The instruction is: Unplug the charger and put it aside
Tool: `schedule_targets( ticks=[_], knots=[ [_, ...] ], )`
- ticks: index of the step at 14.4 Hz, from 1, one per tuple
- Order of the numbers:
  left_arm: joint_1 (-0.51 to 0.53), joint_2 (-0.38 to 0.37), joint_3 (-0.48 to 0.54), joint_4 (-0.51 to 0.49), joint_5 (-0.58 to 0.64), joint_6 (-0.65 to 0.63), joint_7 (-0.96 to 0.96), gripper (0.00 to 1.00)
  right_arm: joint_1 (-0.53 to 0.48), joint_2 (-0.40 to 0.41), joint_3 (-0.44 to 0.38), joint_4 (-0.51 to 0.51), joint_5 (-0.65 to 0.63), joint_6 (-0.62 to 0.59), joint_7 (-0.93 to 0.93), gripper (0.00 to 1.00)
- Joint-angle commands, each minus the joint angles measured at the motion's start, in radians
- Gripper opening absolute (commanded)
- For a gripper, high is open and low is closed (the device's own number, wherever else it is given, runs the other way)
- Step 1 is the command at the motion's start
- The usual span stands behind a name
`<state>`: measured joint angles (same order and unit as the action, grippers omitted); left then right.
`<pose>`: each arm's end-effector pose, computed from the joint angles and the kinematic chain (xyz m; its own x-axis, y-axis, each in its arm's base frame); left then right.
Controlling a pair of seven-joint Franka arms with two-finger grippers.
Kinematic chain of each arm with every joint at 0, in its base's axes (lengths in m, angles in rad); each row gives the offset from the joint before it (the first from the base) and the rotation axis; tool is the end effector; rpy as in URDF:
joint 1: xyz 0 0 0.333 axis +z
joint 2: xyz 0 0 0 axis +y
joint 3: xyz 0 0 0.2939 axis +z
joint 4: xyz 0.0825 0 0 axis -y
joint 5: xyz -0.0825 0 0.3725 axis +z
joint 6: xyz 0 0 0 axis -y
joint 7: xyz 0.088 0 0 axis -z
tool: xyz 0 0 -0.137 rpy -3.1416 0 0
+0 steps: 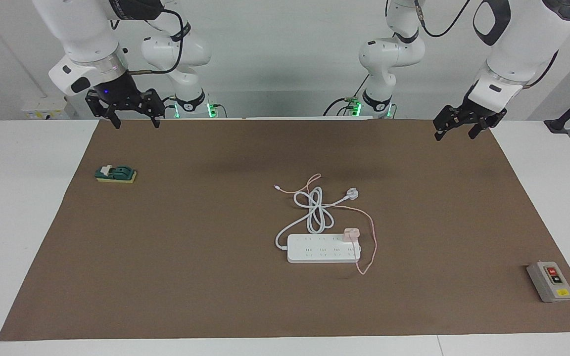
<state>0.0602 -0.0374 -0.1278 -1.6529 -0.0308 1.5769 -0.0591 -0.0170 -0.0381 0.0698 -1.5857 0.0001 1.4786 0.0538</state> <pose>0.5284 -0.0410 0.5551 0.9992 -0.0080 -0.0404 -0.0071 -0.9997 0.0237 0.5193 0.0281 0.5782 0.9976 -0.0013 -0.0688 -0.0009 -1.0000 0.0063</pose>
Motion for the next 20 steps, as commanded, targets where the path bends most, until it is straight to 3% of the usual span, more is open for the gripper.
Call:
schedule_targets(
  ticks=[1,13,17,20],
  knots=[
    [0.009,-0.021,-0.003,-0.025,-0.006,0.017,0.001,1.00,-0.015,-0.019,0.008,-0.023,0.017,0.016,0.011,1.00],
    [0.001,-0.016,-0.003,-0.021,-0.006,0.018,-0.004,1.00,-0.012,-0.020,0.008,-0.025,0.018,0.012,0.026,1.00],
    [0.000,-0.018,0.004,-0.027,-0.006,0.018,-0.013,1.00,-0.020,-0.019,0.008,-0.043,0.072,0.020,0.119,1.00],
    [0.010,-0.015,0.004,-0.024,-0.006,0.020,-0.051,1.00,-0.006,-0.016,0.008,-0.103,0.130,0.092,0.305,1.00]
  ],
)
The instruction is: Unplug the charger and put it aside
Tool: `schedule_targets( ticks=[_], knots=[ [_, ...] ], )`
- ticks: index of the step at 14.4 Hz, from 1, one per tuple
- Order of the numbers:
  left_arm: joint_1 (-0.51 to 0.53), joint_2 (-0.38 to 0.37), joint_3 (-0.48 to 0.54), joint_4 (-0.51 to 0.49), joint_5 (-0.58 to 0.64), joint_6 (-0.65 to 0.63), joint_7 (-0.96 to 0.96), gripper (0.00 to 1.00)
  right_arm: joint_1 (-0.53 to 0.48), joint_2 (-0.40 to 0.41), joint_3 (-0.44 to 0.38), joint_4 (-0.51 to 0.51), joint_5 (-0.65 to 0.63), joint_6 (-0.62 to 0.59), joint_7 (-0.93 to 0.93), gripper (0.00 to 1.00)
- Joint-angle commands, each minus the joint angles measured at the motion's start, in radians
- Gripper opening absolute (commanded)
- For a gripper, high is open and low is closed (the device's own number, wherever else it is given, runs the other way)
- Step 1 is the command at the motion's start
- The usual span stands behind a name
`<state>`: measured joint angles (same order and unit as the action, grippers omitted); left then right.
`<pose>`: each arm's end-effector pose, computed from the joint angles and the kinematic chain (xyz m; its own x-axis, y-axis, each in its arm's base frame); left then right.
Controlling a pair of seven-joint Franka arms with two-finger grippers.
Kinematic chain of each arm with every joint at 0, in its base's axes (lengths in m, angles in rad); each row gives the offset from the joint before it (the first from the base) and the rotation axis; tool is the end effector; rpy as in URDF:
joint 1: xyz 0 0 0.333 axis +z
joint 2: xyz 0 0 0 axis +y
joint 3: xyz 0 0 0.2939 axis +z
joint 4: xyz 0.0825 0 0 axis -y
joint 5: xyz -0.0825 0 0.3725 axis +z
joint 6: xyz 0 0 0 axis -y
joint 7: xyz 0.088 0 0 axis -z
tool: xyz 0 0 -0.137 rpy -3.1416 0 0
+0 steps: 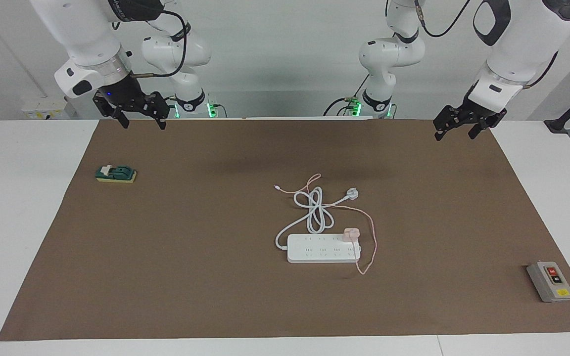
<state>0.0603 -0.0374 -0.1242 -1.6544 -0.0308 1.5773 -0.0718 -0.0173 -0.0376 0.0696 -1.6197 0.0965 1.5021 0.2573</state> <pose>0.5285 -0.0390 0.5545 0.9991 0.0084 -0.0418 0.0094 -0.9997 0.0232 0.5201 0.0416 0.5651 0.9753 -0.1965 -0.1009 -0.2040 -0.9764 -0.0704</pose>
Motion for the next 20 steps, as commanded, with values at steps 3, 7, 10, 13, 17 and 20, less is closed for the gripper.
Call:
schedule_targets(
  ticks=[3,7,10,13,17,20],
  knots=[
    [-0.002,0.008,-0.002,-0.019,-0.008,0.046,-0.213,1.00,0.039,0.042,0.015,-0.081,0.121,0.144,0.296,1.00],
    [-0.050,0.100,-0.008,0.022,-0.014,0.096,-0.624,1.00,0.115,0.134,0.013,-0.063,0.274,0.236,0.633,1.00],
    [-0.114,0.258,-0.006,0.134,-0.026,0.121,-1.015,1.00,0.194,0.226,0.013,-0.054,0.421,0.383,0.917,1.00],
    [-0.148,0.347,-0.002,0.193,-0.018,0.168,-1.285,1.00,0.238,0.292,0.013,-0.052,0.546,0.503,1.060,1.00],
    [-0.269,0.537,0.027,0.304,0.005,0.233,-1.653,1.00,0.270,0.526,0.013,0.157,0.660,0.543,1.221,1.00],
    [-0.327,0.626,0.074,0.351,0.020,0.321,-1.729,1.00,0.324,0.712,0.015,0.277,0.744,0.676,1.246,1.00]
  ],
)
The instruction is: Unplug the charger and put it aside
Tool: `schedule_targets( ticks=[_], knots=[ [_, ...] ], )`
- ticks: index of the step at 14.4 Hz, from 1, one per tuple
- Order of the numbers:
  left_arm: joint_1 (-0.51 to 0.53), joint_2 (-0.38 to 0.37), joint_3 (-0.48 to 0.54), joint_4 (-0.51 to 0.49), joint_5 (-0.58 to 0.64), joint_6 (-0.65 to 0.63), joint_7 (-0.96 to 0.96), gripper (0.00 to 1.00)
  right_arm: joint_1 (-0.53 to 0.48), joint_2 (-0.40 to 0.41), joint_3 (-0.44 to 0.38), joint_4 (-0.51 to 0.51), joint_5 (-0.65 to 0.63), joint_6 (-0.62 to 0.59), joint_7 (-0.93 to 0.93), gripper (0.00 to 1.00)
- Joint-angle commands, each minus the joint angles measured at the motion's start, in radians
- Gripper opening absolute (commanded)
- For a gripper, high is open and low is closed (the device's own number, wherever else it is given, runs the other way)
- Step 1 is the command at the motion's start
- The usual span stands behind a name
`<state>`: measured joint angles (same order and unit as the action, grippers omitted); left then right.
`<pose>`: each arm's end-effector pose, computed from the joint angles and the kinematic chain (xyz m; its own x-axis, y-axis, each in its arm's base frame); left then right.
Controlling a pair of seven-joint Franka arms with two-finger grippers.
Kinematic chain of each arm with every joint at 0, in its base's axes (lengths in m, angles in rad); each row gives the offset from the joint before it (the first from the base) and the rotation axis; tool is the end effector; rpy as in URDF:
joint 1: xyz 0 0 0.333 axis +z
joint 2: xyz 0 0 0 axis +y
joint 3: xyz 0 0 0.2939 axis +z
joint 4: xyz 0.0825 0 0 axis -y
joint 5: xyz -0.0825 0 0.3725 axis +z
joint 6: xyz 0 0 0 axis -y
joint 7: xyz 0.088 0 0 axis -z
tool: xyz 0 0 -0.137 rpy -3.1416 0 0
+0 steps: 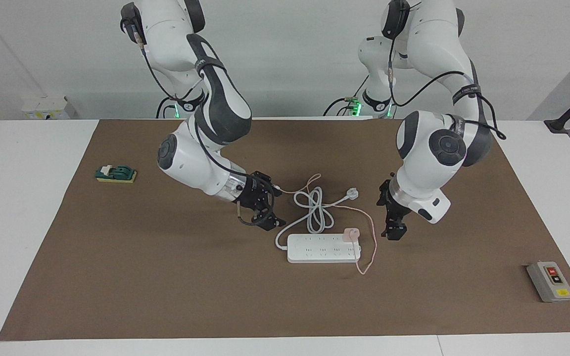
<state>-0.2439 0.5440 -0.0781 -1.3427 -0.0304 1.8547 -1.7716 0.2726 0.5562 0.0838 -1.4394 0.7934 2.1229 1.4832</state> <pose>0.6525 -0.2116 0.3658 0.0999 0.9931 -0.0617 0.9937 -0.1027 -0.0443 0.6537 0.2863 0.3585 0.0385 -0.7319 -0.6803 -0.9993 -0.0257 -0.0289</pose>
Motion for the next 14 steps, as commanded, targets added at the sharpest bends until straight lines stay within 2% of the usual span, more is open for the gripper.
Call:
schedule_targets(
  ticks=[1,4,7,9,13,14],
  knots=[
    [-0.034,0.042,0.027,0.007,0.017,0.082,-0.029,1.00,0.055,0.154,0.001,0.128,0.049,0.057,0.014,1.00],
    [-0.069,0.042,0.027,-0.042,0.009,0.159,-0.032,1.00,0.073,0.330,0.002,0.317,0.049,0.040,0.014,1.00],
    [-0.098,0.021,0.027,-0.137,0.014,0.239,-0.064,1.00,0.080,0.433,0.002,0.431,0.049,-0.013,-0.009,1.00],
    [-0.118,0.004,0.027,-0.188,0.015,0.276,-0.074,1.00,0.079,0.450,0.001,0.447,0.046,-0.040,-0.046,1.00],
    [-0.124,-0.007,0.027,-0.217,0.020,0.281,-0.077,0.99,0.076,0.461,-0.004,0.445,0.044,-0.037,-0.084,1.00],
    [-0.124,-0.009,0.027,-0.217,0.020,0.281,-0.075,0.89,0.074,0.461,-0.004,0.445,0.041,-0.038,-0.090,1.00]
  ],
)
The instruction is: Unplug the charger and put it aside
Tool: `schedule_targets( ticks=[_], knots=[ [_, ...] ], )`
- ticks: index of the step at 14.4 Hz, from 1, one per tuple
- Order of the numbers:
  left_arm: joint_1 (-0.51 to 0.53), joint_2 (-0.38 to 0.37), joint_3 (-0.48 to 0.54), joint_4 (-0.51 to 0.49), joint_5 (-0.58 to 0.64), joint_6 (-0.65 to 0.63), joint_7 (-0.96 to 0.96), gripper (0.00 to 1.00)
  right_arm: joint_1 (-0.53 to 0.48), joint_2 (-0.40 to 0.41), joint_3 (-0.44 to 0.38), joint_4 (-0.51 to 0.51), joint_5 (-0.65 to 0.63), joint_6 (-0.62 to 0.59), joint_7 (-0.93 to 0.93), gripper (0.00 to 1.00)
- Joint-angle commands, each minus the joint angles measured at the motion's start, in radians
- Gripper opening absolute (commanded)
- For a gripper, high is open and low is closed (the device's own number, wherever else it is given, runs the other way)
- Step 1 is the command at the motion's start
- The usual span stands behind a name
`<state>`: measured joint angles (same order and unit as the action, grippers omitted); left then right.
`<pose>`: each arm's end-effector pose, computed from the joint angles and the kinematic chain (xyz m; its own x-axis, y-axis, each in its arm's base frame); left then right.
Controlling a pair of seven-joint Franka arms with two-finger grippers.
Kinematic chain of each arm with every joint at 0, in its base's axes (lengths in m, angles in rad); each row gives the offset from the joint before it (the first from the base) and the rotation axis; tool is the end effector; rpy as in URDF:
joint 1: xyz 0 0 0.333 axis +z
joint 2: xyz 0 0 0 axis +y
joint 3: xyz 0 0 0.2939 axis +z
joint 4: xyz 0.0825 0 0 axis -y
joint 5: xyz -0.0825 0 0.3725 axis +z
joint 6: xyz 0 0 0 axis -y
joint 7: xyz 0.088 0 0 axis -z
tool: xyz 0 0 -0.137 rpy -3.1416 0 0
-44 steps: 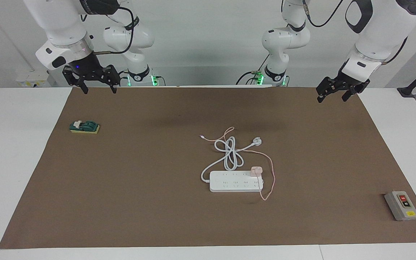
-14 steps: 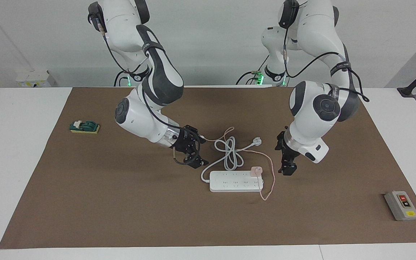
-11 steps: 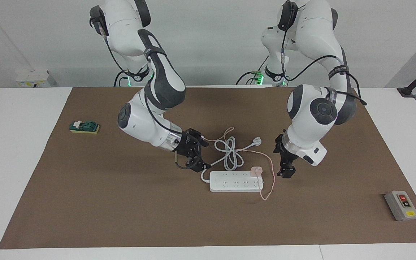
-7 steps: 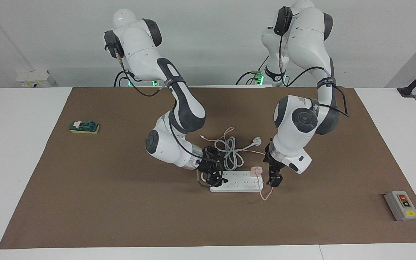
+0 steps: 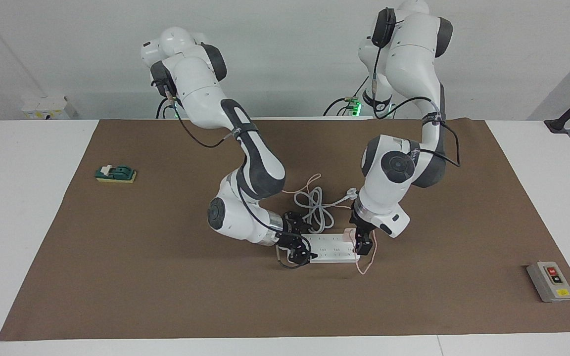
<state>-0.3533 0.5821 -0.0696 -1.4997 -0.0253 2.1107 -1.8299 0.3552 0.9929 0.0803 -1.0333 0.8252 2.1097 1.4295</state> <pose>0.6289 -0.2783 0.2894 0.1388 0.9881 -0.0658 0.9903 -0.1382 0.0129 0.6876 0.3553 0.2314 0.0897 -0.6986 -0.7098 -0.9932 -0.1160 -0.0114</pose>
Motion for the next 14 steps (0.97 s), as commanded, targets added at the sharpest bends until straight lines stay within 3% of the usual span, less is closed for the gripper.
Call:
schedule_targets(
  ticks=[1,3,4,14],
  knots=[
    [-0.015,-0.047,0.019,-0.060,0.016,0.023,-0.017,0.73,-0.015,0.024,-0.002,0.039,0.009,-0.030,-0.047,1.00],
    [-0.015,-0.048,0.019,-0.068,0.016,0.026,-0.017,0.30,-0.021,0.024,-0.008,0.041,0.008,-0.034,-0.069,1.00],
    [-0.016,-0.051,0.019,-0.077,0.016,0.032,-0.017,0.02,-0.021,0.027,-0.010,0.042,0.008,-0.036,-0.079,1.00],
    [-0.015,-0.054,0.019,-0.047,0.048,-0.009,-0.011,0.00,-0.019,0.039,-0.039,0.044,0.008,-0.013,-0.129,1.00]
  ],
)
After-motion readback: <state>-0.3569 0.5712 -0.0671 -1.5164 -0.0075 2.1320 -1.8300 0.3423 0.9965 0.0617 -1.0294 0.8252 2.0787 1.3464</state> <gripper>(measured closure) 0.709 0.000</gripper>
